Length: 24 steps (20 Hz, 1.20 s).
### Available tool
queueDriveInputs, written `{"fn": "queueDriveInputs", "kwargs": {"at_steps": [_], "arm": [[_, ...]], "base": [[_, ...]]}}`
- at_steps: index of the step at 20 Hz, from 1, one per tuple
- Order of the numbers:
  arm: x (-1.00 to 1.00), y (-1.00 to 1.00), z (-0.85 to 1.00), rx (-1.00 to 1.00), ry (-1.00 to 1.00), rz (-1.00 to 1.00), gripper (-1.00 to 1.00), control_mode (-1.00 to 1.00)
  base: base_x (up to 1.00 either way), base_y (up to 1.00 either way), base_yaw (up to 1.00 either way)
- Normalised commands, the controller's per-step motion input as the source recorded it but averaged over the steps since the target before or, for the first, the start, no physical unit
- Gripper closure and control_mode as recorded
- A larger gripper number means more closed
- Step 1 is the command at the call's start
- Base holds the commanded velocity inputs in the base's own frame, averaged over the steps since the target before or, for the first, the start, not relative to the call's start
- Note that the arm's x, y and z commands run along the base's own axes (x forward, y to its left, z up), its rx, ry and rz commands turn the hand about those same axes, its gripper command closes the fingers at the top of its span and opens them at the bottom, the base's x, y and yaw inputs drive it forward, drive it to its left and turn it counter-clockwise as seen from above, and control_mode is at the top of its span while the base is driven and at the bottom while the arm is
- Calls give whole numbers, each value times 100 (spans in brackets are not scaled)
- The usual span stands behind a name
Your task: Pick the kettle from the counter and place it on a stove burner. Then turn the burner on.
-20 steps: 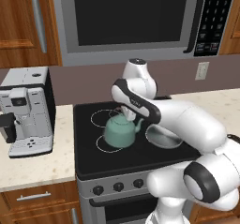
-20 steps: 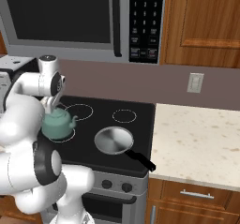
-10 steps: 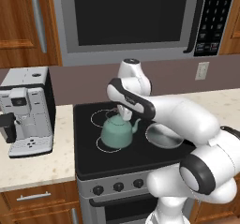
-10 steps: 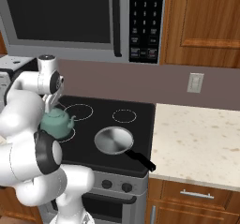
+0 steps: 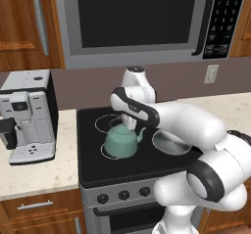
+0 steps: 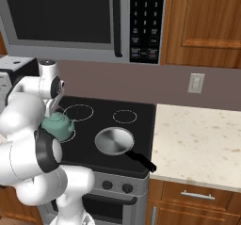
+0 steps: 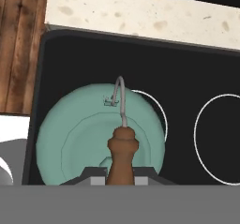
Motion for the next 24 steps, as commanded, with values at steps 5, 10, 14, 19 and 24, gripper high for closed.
{"fn": "queueDriveInputs", "kwargs": {"at_steps": [5,10,14,19,24], "arm": [[16,17,-12,0,0,-1,100,-100],[9,6,-14,0,0,0,100,-100],[0,0,-15,0,0,0,100,-100],[4,0,-10,0,0,0,100,-100],[23,0,-2,0,-1,0,100,-100]], "base": [[0,0,0],[0,0,0],[0,0,0],[0,0,0],[0,0,0]]}}
